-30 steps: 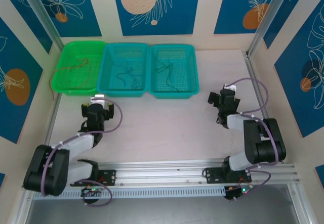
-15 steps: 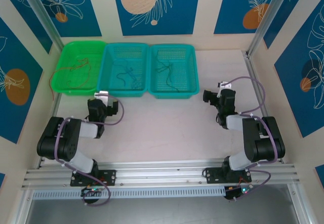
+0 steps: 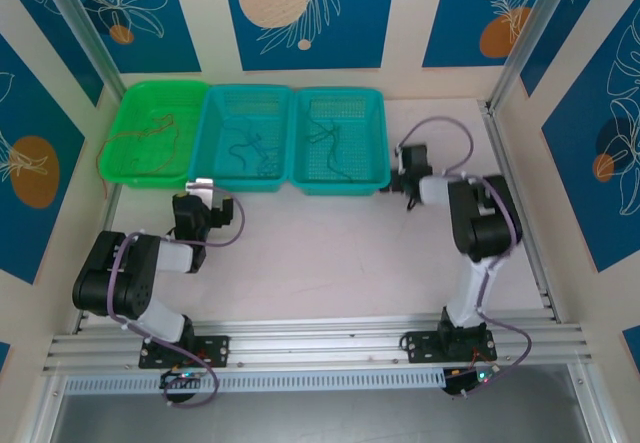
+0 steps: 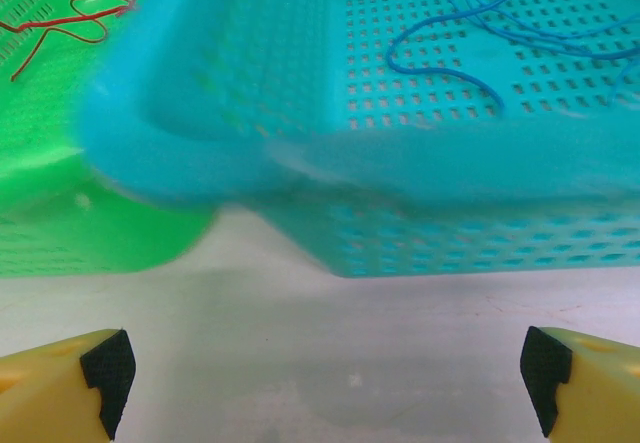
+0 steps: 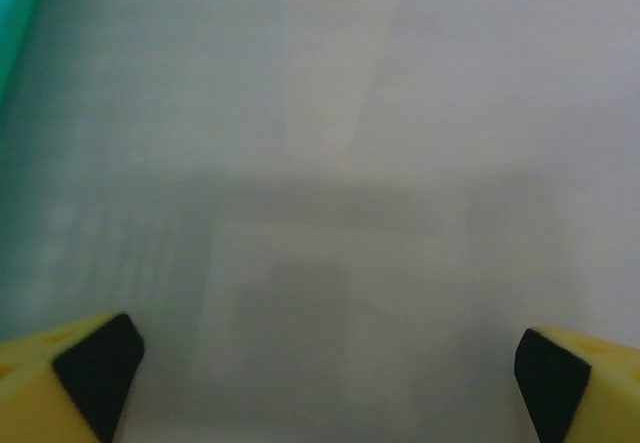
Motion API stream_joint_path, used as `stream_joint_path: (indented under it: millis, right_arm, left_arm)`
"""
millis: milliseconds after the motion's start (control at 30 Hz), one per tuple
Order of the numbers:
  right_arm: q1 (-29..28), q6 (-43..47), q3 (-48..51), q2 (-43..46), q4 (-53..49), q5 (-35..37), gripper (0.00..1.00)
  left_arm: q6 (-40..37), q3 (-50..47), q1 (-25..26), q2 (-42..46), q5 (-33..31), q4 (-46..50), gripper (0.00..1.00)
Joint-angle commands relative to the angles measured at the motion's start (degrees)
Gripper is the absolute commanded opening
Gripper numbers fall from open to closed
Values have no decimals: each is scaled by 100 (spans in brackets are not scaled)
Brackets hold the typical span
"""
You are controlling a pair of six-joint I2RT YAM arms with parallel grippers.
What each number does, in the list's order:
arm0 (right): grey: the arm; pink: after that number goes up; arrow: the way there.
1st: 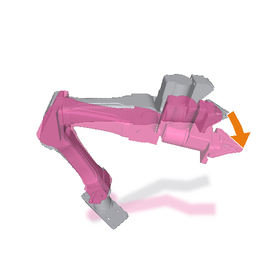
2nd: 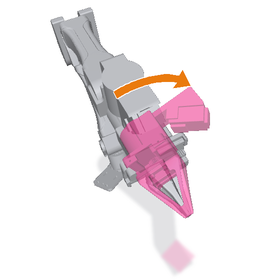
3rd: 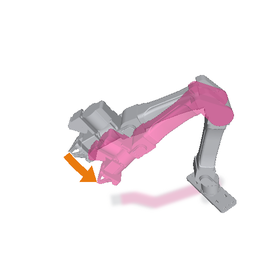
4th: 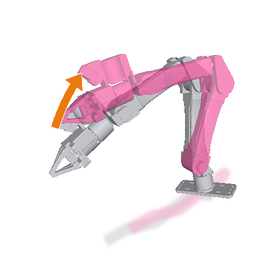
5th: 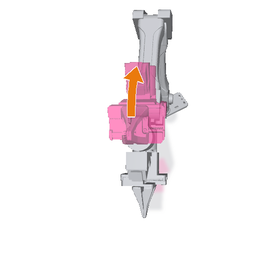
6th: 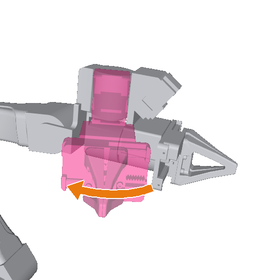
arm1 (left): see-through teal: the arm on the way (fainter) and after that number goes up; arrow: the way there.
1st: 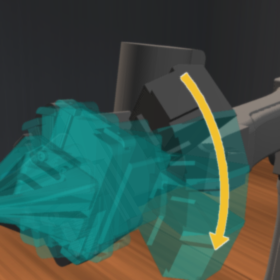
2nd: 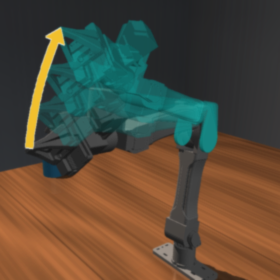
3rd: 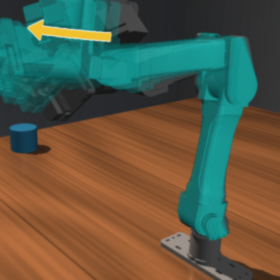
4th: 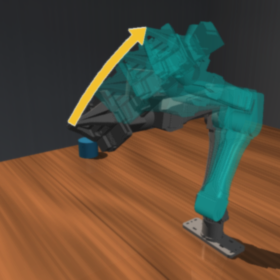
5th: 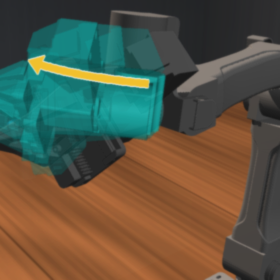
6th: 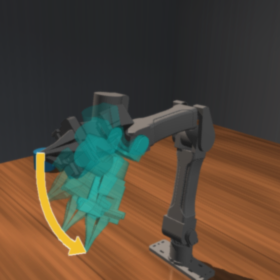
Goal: Untangle the cables
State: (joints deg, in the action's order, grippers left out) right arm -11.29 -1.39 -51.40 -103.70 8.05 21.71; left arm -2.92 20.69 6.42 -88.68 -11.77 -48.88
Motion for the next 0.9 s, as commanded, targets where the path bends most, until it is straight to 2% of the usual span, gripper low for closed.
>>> stream_joint_path:
  millis: [0,100,167,200,267,333,367,433,500,533,567,633,867]
  right_arm:
    - [66,361,593,852,625,-316,99]
    - [431,-119,75,514,70,-238,99]
    - [427,-109,68,500,119,-162,99]
    - [409,-23,316,688,444,-340,99]
    - [849,-164,1285,1459,1474,-1529,99]
    - [1755,-470,2547,1893,3369,-3716,99]
    - [1750,-554,2707,1853,3668,-3503,99]
    - [1380,-277,2196,1766,2739,-2918,99]
    - [1377,-411,2690,1733,3615,-2559,99]
    - [1367,-468,2922,1488,4433,-2642,99]
    - [1362,-366,2812,1666,3939,-2659,99]
    - [1265,-426,2621,1697,3522,-2187,99]
    - [1208,-402,2633,1696,3542,-2034,99]
  left_arm:
    - [108,89,-84,61,132,-167,100]
    - [107,93,-87,53,136,-170,100]
    - [107,98,-84,53,147,-165,100]
    - [107,94,-79,53,144,-167,100]
    - [107,94,-85,53,145,-165,100]
    - [107,92,-81,56,142,-167,100]
    - [107,94,-81,53,145,-165,100]
    - [107,91,-83,51,148,-165,100]
    - [107,97,-80,54,149,-161,100]
    - [107,89,-83,60,149,-166,100]
    - [107,94,-81,53,151,-167,100]
    - [100,92,-82,53,153,-164,100]
    - [107,93,-86,53,151,-166,100]
